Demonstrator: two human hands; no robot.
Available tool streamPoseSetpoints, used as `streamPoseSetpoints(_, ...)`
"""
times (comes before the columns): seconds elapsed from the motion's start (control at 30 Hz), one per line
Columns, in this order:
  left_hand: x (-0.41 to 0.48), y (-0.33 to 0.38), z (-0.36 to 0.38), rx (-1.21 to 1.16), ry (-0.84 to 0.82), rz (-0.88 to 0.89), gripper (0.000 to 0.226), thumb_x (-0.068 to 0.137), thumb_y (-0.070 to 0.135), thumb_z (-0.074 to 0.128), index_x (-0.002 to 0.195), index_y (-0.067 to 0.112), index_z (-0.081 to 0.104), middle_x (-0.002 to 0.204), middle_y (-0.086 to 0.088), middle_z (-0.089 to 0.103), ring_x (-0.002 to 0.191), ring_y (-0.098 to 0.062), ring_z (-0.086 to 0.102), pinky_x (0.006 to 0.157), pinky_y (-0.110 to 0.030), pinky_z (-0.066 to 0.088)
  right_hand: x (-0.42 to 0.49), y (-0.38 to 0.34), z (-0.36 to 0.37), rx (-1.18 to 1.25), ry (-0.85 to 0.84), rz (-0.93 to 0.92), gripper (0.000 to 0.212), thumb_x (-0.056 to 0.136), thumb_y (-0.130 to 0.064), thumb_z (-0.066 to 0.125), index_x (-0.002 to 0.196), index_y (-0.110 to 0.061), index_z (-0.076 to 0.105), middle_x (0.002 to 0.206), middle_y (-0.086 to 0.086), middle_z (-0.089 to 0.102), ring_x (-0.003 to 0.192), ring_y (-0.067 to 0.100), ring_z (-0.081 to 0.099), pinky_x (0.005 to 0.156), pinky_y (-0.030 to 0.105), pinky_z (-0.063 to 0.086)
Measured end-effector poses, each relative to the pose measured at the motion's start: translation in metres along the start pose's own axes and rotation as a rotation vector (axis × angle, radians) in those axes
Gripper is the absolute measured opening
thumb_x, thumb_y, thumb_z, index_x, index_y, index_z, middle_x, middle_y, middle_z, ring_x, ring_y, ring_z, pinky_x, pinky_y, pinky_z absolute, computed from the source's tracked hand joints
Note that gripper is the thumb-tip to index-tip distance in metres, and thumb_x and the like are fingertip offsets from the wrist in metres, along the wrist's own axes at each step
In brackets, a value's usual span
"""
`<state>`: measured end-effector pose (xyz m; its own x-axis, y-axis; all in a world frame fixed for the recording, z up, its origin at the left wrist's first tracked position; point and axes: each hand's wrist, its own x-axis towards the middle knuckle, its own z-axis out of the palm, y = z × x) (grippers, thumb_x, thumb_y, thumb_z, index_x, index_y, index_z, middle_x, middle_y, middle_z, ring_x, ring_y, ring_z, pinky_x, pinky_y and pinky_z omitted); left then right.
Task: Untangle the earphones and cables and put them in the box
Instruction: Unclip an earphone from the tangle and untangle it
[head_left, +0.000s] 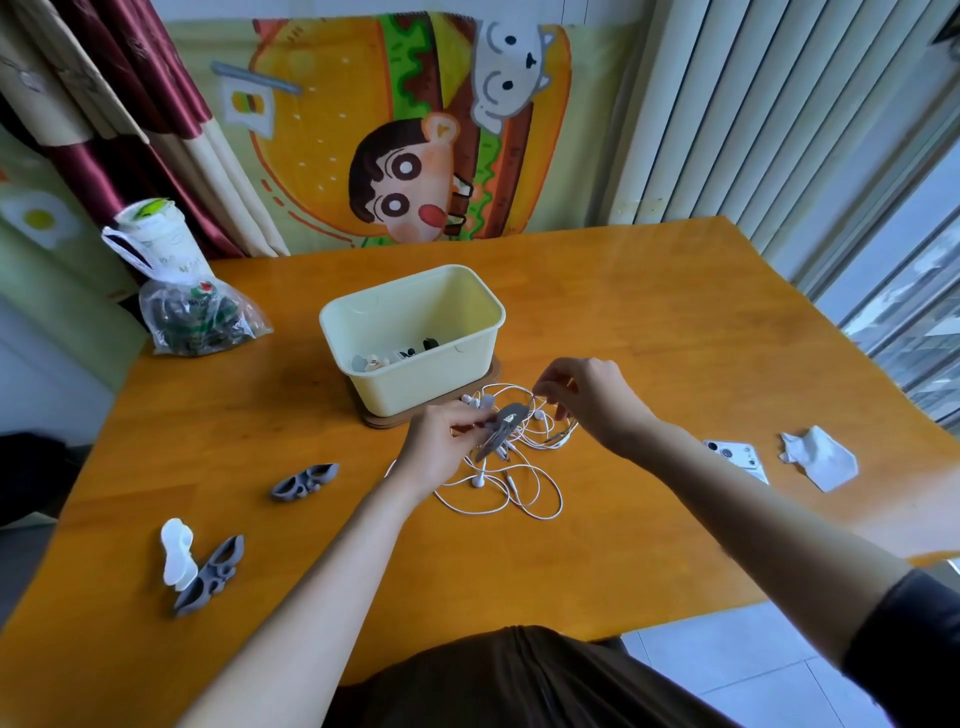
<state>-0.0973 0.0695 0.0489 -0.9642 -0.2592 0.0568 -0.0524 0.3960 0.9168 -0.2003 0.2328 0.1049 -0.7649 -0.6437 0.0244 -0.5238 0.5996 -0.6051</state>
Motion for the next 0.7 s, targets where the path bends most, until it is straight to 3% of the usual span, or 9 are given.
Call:
streamPoseSetpoints(0.07,-0.002,0.006,0.000,-0.158,-0.087,-0.040,0.033,0.086,-0.002,0.064,0.112,0.018,0.065,0.095,0.008,0.069,0.088,0.005,0.064,0.079,-0.010,0.047,0.001,0.002,0.003,0.039,0.029,0.005,0.012,0.092,-0.016,0.059,0.088,-0.008,0.066,0.063,-0.010,0.056,0.048,0.001,0.056,0.053,0.011,0.044)
streamPoseSetpoints(0.13,-0.002,0.011,0.002,-0.332,-0.123,-0.057,0.032,0.086,-0.003,0.062,0.111,0.017,0.066,0.095,0.007,0.072,0.093,-0.001,0.066,0.081,-0.016,0.050,0.001,0.001,0.007,0.076,0.042,0.021,0.012,0.092,-0.016,0.058,0.087,-0.007,0.065,0.063,-0.010,0.055,0.046,0.001,0.054,0.050,0.010,0.043)
streamPoseSetpoints(0.3,0.001,0.020,0.002,-0.689,-0.047,-0.113,0.030,0.080,0.009,0.062,0.106,0.020,0.072,0.099,-0.004,0.073,0.097,-0.017,0.067,0.078,-0.026,0.055,-0.002,-0.004,0.021,0.254,0.095,0.088,0.016,0.092,-0.020,0.059,0.080,-0.010,0.063,0.056,-0.011,0.053,0.042,0.001,0.047,0.045,0.009,0.038)
streamPoseSetpoints(0.43,0.004,0.021,0.002,-0.906,0.084,-0.193,0.034,0.089,-0.008,0.049,0.108,0.016,0.065,0.096,0.002,0.074,0.095,-0.013,0.068,0.077,-0.025,0.057,-0.007,-0.006,0.036,0.351,0.109,0.132,0.019,0.092,-0.024,0.058,0.075,-0.017,0.060,0.059,-0.009,0.056,0.043,0.001,0.047,0.049,0.016,0.040)
streamPoseSetpoints(0.7,0.008,0.026,0.005,-1.083,0.251,-0.271,0.028,0.091,-0.006,0.049,0.101,0.014,0.066,0.086,0.001,0.075,0.083,-0.013,0.071,0.074,-0.024,0.058,-0.013,-0.011,0.052,0.453,0.000,0.148,0.018,0.096,-0.018,0.053,0.082,-0.014,0.064,0.063,-0.007,0.059,0.046,0.001,0.050,0.048,0.012,0.042)
